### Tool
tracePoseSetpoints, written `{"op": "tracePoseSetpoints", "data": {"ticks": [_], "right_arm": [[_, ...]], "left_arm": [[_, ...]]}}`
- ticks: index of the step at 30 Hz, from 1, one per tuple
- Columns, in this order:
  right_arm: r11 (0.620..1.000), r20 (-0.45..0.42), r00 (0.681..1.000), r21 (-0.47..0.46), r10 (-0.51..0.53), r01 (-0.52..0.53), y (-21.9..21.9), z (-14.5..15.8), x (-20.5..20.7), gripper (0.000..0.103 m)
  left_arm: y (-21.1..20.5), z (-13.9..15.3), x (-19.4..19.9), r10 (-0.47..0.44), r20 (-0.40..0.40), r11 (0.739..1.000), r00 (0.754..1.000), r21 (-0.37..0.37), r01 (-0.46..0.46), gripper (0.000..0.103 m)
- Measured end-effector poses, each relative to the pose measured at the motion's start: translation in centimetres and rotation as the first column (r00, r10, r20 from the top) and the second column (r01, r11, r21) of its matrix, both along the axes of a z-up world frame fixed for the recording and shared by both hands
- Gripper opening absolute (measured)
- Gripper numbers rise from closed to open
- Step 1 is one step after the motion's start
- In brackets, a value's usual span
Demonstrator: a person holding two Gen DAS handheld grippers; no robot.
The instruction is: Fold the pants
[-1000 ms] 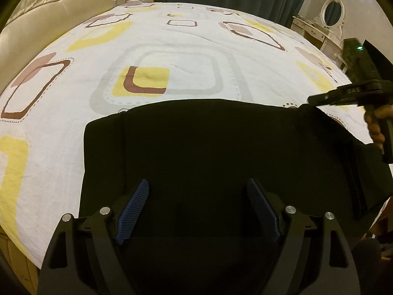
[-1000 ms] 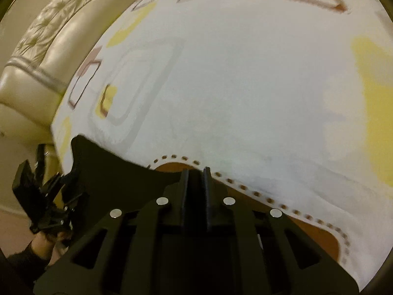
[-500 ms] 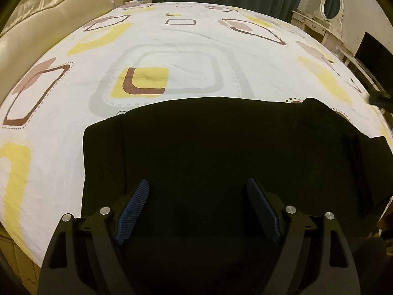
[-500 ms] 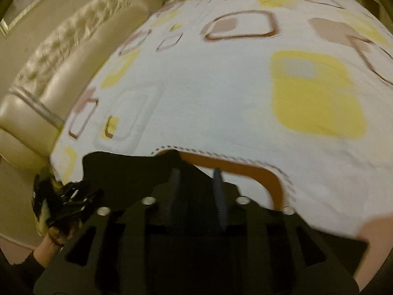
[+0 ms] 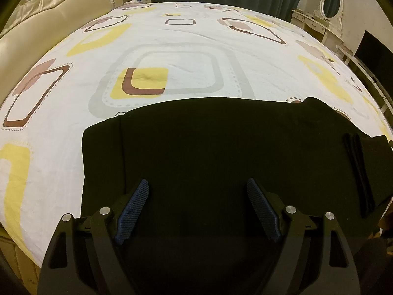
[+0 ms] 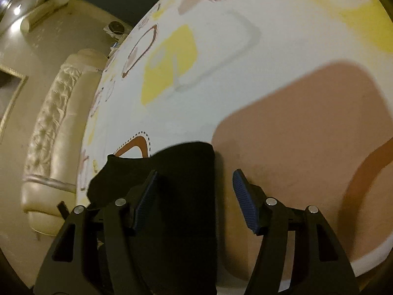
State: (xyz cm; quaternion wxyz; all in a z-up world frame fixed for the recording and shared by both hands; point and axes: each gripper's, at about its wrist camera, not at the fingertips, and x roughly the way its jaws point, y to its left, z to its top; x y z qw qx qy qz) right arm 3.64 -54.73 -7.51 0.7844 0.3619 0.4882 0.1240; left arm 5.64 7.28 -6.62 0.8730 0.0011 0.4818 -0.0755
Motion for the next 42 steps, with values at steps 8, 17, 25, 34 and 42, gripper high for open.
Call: {"op": "tracePoseSetpoints", "data": {"ticks": [8, 17, 25, 34, 42], "right_arm": [[0.998, -0.03, 0.999, 0.064, 0.016, -0.014, 0.3, -2.3, 0.9, 0.023], [0.998, -0.03, 1.0, 0.062, 0.007, -0.005, 0.8, -1.8, 0.2, 0.031], [0.997, -0.013, 0.999, 0.064, 0.043, -0.042, 1.5, -0.4, -6.0, 0.048], [0.998, -0.023, 0.998, 0.042, 0.053, -0.052, 2.4, -2.0, -9.0, 0.025], [0.999, -0.015, 0.999, 0.005, 0.047, -0.047, 2.8, -2.0, -9.2, 0.026]], "left_arm": [[-0.2, -0.1, 0.0, 0.0, 0.001, 1.0, 1.0, 0.01, 0.0, 0.082], [-0.2, -0.1, 0.0, -0.001, 0.002, 1.0, 1.0, 0.014, 0.001, 0.082], [-0.1, -0.1, 0.0, 0.0, 0.0, 1.0, 1.0, 0.003, 0.0, 0.082], [-0.1, -0.1, 0.0, 0.0, 0.001, 1.0, 1.0, 0.004, 0.0, 0.082], [-0.1, -0.1, -0.1, -0.002, 0.0, 1.0, 1.0, -0.001, 0.002, 0.082]]}}
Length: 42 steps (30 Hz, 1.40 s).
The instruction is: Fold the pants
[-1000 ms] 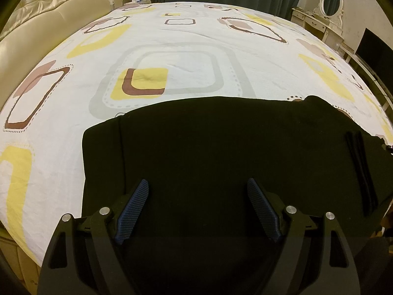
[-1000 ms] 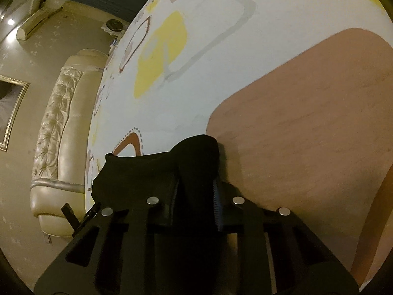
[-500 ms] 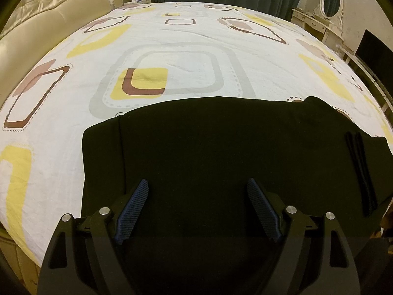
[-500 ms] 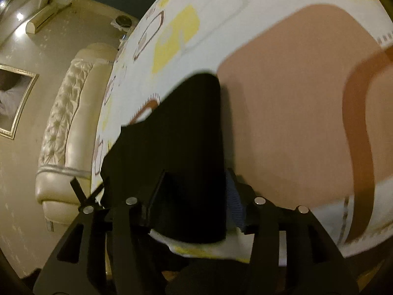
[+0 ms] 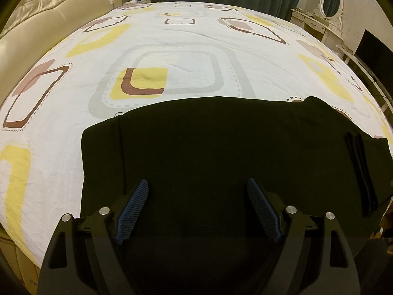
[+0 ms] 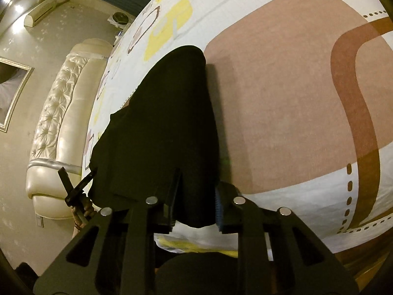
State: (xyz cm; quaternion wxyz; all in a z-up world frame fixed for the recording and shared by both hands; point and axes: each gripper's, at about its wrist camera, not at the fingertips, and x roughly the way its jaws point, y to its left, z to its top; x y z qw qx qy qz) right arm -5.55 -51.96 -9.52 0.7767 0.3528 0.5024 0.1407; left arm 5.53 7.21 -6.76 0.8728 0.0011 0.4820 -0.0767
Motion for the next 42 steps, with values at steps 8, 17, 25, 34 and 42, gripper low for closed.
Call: {"op": "tracePoseSetpoints", "data": {"ticks": [8, 17, 25, 34, 42], "right_arm": [[0.975, 0.054, 0.998, -0.216, -0.033, 0.044, 0.8, 3.9, -0.8, 0.037], [0.968, 0.111, 0.994, -0.249, -0.013, 0.041, 3.5, 6.0, -0.8, 0.04], [0.97, 0.114, 0.993, -0.24, -0.01, 0.037, 4.4, 5.9, -0.5, 0.043], [0.971, 0.122, 0.993, -0.237, 0.002, 0.027, 4.7, 5.6, -0.6, 0.046], [0.976, 0.135, 0.991, -0.213, -0.012, 0.041, 4.5, 5.3, -1.0, 0.049]], "left_arm": [[0.1, 0.0, 0.0, -0.002, 0.002, 1.0, 1.0, -0.01, 0.002, 0.082], [0.2, 0.4, -0.4, -0.009, 0.005, 1.0, 1.0, -0.014, 0.009, 0.082], [4.0, 2.5, -1.4, 0.01, 0.014, 0.997, 1.0, -0.071, -0.009, 0.082], [11.5, 0.3, -0.8, 0.078, -0.129, 0.963, 0.989, -0.248, -0.109, 0.082], [12.8, -0.5, 0.0, 0.04, -0.163, 0.93, 0.986, -0.355, -0.096, 0.082]]}}
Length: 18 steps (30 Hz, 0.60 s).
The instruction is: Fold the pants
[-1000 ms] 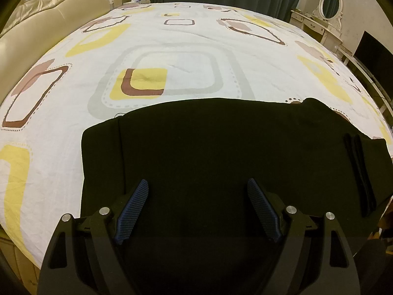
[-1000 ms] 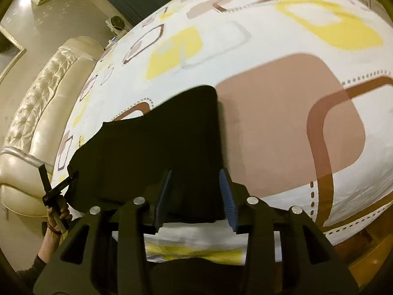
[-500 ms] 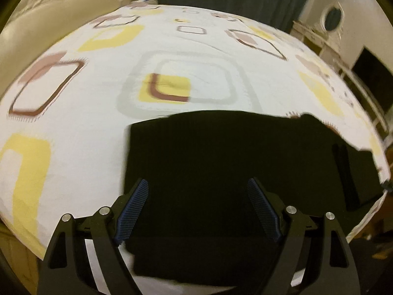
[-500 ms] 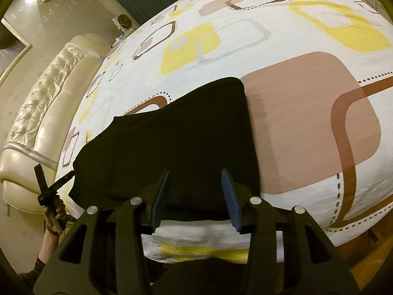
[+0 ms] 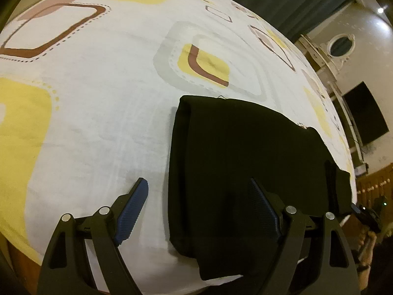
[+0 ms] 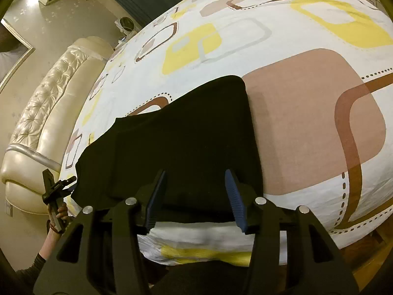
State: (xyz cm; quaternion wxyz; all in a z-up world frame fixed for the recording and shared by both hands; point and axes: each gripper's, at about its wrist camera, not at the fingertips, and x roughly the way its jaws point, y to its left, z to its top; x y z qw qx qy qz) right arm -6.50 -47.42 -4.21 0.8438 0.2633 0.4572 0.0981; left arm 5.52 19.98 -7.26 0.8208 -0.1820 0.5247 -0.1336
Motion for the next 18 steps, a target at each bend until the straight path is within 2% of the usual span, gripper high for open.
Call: {"op": "tracePoseSetpoints", "data": {"ticks": [4, 8, 9, 11, 12, 13, 14, 16, 18], "right_arm": [[1.0, 0.002, 1.0, 0.005, -0.002, 0.002, 0.0, 0.0, 0.0, 0.05], [1.0, 0.004, 1.0, 0.009, -0.004, 0.004, -0.1, -0.2, -0.1, 0.051], [1.0, 0.003, 1.0, 0.009, -0.004, 0.004, -0.1, -0.2, 0.0, 0.051], [1.0, 0.003, 1.0, 0.017, -0.007, 0.007, -0.2, -0.2, -0.1, 0.051], [1.0, 0.004, 1.0, 0.021, -0.009, 0.009, -0.2, -0.2, -0.1, 0.052], [1.0, 0.005, 1.0, 0.025, -0.011, 0.011, -0.3, -0.1, -0.1, 0.052], [1.0, 0.006, 1.0, 0.028, -0.011, 0.011, -0.3, -0.2, -0.1, 0.052], [0.999, 0.007, 1.0, 0.032, -0.013, 0.013, -0.3, -0.2, 0.0, 0.052], [0.999, 0.009, 1.0, 0.033, -0.015, 0.014, -0.4, -0.3, 0.1, 0.052]], "left_arm": [[0.9, -0.2, 0.3, -0.024, -0.022, 0.998, 0.999, -0.064, 0.023, 0.082], [-0.3, -0.4, 0.7, -0.041, -0.014, 0.997, 0.999, -0.07, 0.04, 0.078], [-0.7, -0.4, 0.8, -0.049, -0.012, 0.995, 0.999, -0.082, 0.048, 0.074], [-1.5, -0.9, 1.1, -0.06, -0.031, 0.992, 0.998, -0.115, 0.056, 0.058], [-1.6, -1.0, 1.3, -0.056, -0.033, 0.992, 0.998, -0.117, 0.052, 0.056], [-1.7, -1.0, 1.5, -0.056, -0.031, 0.991, 0.998, -0.122, 0.052, 0.051], [-1.7, -1.1, 1.6, -0.055, -0.035, 0.99, 0.998, -0.132, 0.05, 0.037], [-1.6, -1.6, 1.9, -0.047, -0.066, 0.985, 0.997, -0.168, 0.035, 0.021], [-1.6, -1.8, 2.0, -0.043, -0.076, 0.981, 0.996, -0.192, 0.027, 0.017]]}}
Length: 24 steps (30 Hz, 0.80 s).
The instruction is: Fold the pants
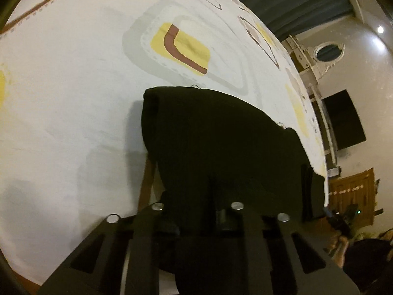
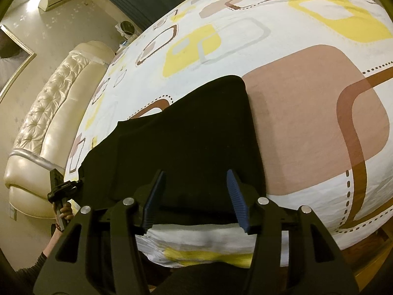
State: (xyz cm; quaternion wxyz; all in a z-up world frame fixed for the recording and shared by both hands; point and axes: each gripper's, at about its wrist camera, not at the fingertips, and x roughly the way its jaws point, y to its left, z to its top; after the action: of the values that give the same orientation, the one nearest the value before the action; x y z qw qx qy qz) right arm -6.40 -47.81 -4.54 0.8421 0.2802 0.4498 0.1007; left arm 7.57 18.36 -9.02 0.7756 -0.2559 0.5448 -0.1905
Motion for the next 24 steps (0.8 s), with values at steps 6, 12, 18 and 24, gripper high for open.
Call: {"op": "tracePoseSetpoints", "data": {"ticks": [6, 12, 18, 24], "right_arm": [[1.0, 0.001, 1.0, 0.005, -0.004, 0.004, 0.1, -0.1, 0.0, 0.052], [1.0, 0.008, 1.0, 0.001, -0.005, 0.005, 0.2, -0.1, 0.1, 0.052], [1.0, 0.01, 1.0, 0.008, -0.006, 0.006, 0.2, -0.1, 0.0, 0.052], [1.0, 0.011, 1.0, 0.003, -0.005, 0.005, 0.4, 0.1, -0.2, 0.052]], "left_arm": [[-0.3, 1.3, -0.2, 0.012, 0.009, 1.0, 1.0, 0.002, -0.012, 0.015], [-2.5, 5.4, -0.4, -0.008, 0.061, 0.999, 0.998, 0.036, 0.006, 0.014], [-5.9, 10.3, -0.3, -0.052, 0.129, 0.998, 0.99, 0.036, 0.048, 0.014], [-11.5, 13.7, 0.2, -0.114, 0.168, 0.992, 0.979, 0.075, 0.102, 0.014]]}}
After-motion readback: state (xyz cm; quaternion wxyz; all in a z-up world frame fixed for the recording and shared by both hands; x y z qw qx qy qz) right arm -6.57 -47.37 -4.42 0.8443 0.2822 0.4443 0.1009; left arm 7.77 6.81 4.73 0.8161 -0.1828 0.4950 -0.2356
